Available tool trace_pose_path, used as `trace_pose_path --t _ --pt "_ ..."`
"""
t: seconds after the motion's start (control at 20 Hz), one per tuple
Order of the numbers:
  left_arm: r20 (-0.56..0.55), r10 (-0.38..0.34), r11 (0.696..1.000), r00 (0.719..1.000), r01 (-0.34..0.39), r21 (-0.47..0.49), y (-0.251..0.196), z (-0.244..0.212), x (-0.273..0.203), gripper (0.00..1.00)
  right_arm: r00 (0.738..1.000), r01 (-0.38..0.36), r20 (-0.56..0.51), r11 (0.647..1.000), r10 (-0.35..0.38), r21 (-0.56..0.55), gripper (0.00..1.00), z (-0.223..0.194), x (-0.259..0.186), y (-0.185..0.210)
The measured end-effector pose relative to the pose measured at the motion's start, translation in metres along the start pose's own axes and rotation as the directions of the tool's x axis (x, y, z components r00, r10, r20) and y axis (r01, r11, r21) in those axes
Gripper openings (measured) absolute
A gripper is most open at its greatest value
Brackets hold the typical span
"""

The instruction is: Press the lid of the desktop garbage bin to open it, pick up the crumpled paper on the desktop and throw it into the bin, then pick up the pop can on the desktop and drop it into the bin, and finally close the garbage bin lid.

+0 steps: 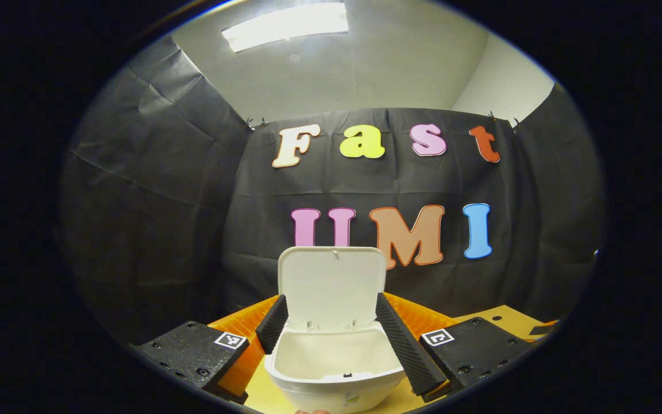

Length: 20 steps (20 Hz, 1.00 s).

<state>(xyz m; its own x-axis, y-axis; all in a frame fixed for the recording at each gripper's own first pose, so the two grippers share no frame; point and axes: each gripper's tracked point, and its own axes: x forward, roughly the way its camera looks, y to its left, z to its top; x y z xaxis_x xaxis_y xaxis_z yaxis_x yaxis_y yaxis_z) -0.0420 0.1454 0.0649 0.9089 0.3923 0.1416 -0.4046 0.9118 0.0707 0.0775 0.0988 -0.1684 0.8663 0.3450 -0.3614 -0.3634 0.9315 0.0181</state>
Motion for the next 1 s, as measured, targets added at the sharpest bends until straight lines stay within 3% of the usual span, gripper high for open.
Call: trace_pose_path --t 0.1,0.35,0.5,0.7,0.85,0.9,0.95,1.0 --pt "0.009 0.032 0.999 0.999 -0.032 0.014 0.009 0.004 -0.010 0.94 0.998 -0.021 -0.062 1.000 0.022 0.012 0.96 -0.029 0.013 0.000" --pt "0.018 0.095 0.994 0.995 -0.096 0.050 0.026 0.008 -0.030 0.98 0.974 -0.034 -0.226 0.999 0.037 0.017 0.97 -0.100 0.040 -0.002" --pt "0.014 0.132 0.989 0.991 -0.132 0.060 0.036 0.006 -0.041 0.94 0.955 -0.046 -0.294 0.999 0.040 -0.012 0.96 -0.126 0.052 -0.001" --pt "0.003 0.177 0.982 0.984 -0.177 0.061 0.049 0.002 -0.053 0.98 0.921 -0.067 -0.386 0.997 0.049 -0.034 0.96 -0.155 0.059 0.002" --pt "0.002 0.208 0.976 0.978 -0.207 0.068 0.060 0.001 -0.064 0.94 0.903 -0.061 -0.428 0.997 0.034 -0.052 0.97 -0.167 0.064 0.003" --pt "0.004 0.215 0.974 0.977 -0.215 0.066 0.063 0.001 -0.066 0.98 0.892 -0.062 -0.450 0.997 0.034 -0.047 0.97 -0.170 0.066 0.004" --pt "0.004 0.221 0.973 0.975 -0.221 0.064 0.065 0.001 -0.068 0.98 0.881 -0.060 -0.472 0.997 0.035 -0.039 0.96 -0.175 0.068 0.005" --pt "0.002 0.226 0.972 0.974 -0.226 0.063 0.066 0.000 -0.068 0.98 0.870 -0.059 -0.491 0.998 0.036 -0.031 0.87 -0.179 0.070 0.005"
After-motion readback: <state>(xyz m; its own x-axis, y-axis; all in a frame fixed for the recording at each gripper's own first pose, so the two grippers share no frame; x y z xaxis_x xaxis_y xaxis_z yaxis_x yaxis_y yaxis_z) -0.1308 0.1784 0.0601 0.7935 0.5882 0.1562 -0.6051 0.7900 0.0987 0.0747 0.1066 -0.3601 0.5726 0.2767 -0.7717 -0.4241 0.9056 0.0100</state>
